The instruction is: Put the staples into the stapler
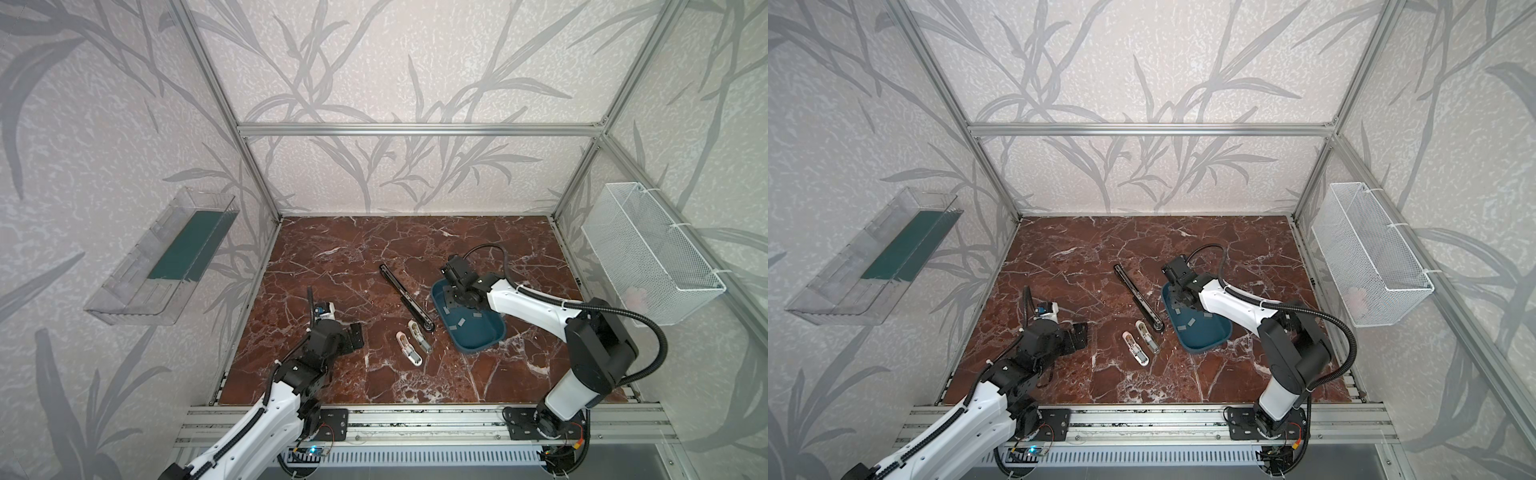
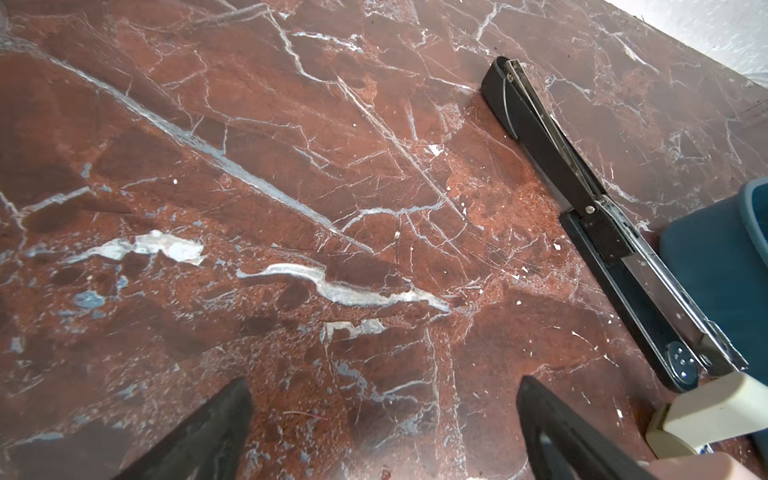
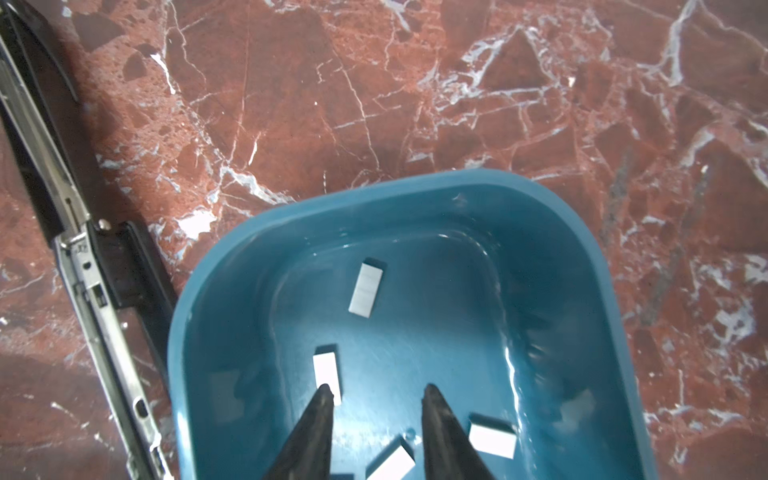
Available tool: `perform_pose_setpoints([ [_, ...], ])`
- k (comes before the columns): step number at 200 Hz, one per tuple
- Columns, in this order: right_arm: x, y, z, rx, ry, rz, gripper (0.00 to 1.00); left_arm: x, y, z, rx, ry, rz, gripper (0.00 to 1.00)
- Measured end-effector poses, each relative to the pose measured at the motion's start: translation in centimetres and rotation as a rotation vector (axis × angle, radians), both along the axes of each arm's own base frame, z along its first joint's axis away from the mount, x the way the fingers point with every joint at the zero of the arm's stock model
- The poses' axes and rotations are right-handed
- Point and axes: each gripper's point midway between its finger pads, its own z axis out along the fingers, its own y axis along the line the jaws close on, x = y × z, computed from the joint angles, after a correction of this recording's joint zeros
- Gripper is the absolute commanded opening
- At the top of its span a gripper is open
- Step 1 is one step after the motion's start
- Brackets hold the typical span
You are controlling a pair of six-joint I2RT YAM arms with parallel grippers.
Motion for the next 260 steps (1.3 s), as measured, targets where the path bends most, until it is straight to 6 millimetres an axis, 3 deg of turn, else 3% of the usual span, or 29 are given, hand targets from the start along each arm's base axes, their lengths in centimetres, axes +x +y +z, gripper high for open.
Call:
perform_pose_setpoints([
  [57, 1.1, 0.6, -3.6, -0.049, 0.089, -0.044, 0.37, 0.0, -0.1, 0.1, -0.006, -0.002, -0.005, 0.99],
  [135, 2.3, 0.4, -5.9, -0.072, 0.124, -0.087, 0.34, 0.1, -0.2, 0.5, -0.014, -0.019, -0.005, 0.99],
  [189, 2.8, 0.0, -5.9, -0.055, 0.117, -0.120, 0.30, 0.1, -0.2, 0.5, -0.015, -0.021, -0.005, 0.99],
  [221, 3.4, -0.1, -6.0, -0.017, 0.109, -0.147, 0.21, 0.2, -0.2, 0.5, -0.014, -0.021, -0.005, 0.99],
  [260, 3.5, 0.0, -6.1, -0.002, 0.108, -0.146, 0.19, 0.2, -0.2, 0.5, -0.015, -0.021, -0.005, 0.99],
])
